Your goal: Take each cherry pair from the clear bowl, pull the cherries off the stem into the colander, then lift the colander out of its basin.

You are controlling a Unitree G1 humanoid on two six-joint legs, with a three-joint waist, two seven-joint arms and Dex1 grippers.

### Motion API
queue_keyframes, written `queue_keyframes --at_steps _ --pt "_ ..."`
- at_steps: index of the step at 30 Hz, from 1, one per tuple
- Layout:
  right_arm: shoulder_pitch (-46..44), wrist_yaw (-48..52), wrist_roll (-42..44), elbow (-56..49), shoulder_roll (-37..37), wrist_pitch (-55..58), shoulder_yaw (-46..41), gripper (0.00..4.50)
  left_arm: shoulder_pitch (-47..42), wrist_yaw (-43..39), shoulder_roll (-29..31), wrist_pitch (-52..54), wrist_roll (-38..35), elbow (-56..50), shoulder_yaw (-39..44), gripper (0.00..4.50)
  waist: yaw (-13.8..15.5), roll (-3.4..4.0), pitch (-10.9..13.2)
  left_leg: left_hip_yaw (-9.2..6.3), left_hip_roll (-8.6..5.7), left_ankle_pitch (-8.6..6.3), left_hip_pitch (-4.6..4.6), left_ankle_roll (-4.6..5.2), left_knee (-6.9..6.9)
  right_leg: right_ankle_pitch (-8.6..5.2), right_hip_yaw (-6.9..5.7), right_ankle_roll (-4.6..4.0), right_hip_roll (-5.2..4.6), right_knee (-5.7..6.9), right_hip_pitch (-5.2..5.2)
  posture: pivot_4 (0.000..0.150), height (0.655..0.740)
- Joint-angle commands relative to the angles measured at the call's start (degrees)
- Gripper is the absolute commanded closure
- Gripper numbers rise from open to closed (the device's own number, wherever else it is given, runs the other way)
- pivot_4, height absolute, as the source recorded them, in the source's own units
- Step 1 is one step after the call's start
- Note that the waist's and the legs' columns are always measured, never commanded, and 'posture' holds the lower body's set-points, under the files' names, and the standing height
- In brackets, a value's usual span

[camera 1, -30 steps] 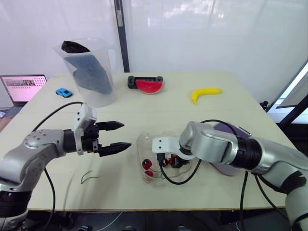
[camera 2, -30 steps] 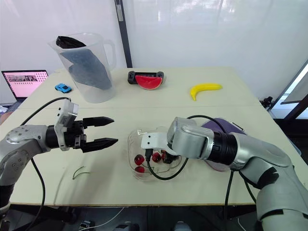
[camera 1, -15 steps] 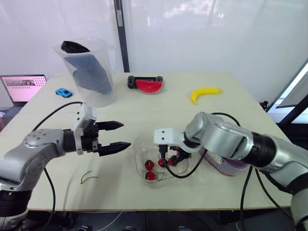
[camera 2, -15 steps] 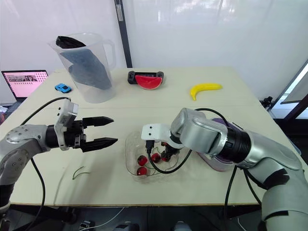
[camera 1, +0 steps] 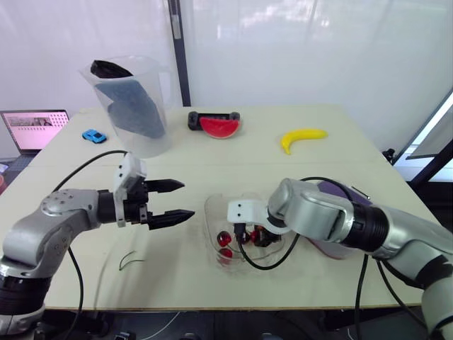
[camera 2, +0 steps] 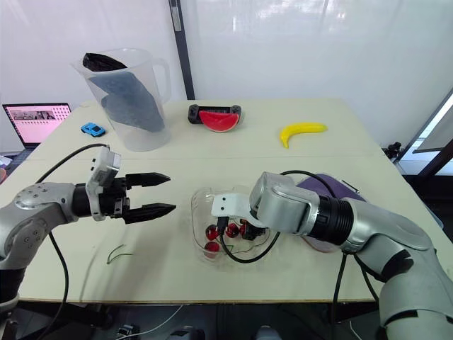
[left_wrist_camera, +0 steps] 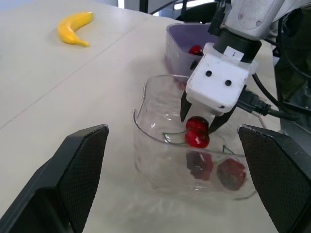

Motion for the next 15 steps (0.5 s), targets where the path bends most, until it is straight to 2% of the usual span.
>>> queue_keyframes --at_steps 1,2,3,4,9,13,15 --pt "-0.11 -0.66 -0.72 0.18 0.87 -0.01 -1.08 2.60 -0.01 -0.02 0.73 -0.68 0.05 -1.52 1.36 0.00 -0.01 0.00 0.00 0.00 0.00 0.00 0.00 0.00 0.00 0.00 0.00 0.00 0.00 0.00 0.00 0.150 0.7400" --pt "-0.11 -0.71 -0.67 0.30 1.01 0.00 -1.28 2.88 0.00 0.01 0.74 -0.69 0.08 -1.52 1.34 0.00 -0.01 0.00 0.00 0.00 0.00 0.00 0.00 0.00 0.00 0.00 0.00 0.00 0.00 0.00 0.00 0.150 0.7400" --pt "-0.14 -0.69 -0.66 0.32 1.04 -0.02 -1.33 3.40 0.01 0.01 0.76 -0.71 0.13 -1.55 1.32 0.00 -0.01 0.00 0.00 0.00 0.00 0.00 0.00 0.00 0.00 0.00 0.00 0.00 0.00 0.00 0.00 0.150 0.7400" --pt "-0.16 -0.59 -0.56 0.14 1.03 -0.03 -1.49 3.61 0.04 0.01 0.77 -0.71 0.12 -1.57 1.35 0.00 -0.01 0.00 0.00 0.00 0.00 0.00 0.00 0.00 0.00 0.00 0.00 0.00 0.00 0.00 0.00 0.150 0.7400" --pt "-0.52 1.28 1.23 -2.34 -0.18 -0.15 -4.19 3.61 -0.18 -0.21 0.77 -0.86 0.31 -1.11 1.28 0.00 0.00 0.00 0.00 0.00 0.00 0.00 0.00 0.00 0.00 0.00 0.00 0.00 0.00 0.00 0.00 0.150 0.7400" --pt "0.73 3.74 3.80 -6.17 -3.45 -2.52 -11.27 3.61 -2.09 0.52 -0.56 -1.41 0.17 0.55 1.62 0.00 0.13 0.00 0.00 0.00 0.00 0.00 0.00 0.00 0.00 0.00 0.00 0.00 -0.01 0.00 0.01 0.150 0.7400" --pt "1.97 4.07 3.50 -7.41 -5.01 -7.73 -15.59 3.61 -3.97 1.47 -1.77 -1.63 -0.30 1.54 2.09 0.00 0.19 0.00 0.00 -0.01 -0.01 0.00 0.00 0.01 0.02 0.00 -0.03 0.00 -0.01 -0.02 0.04 0.150 0.7400"
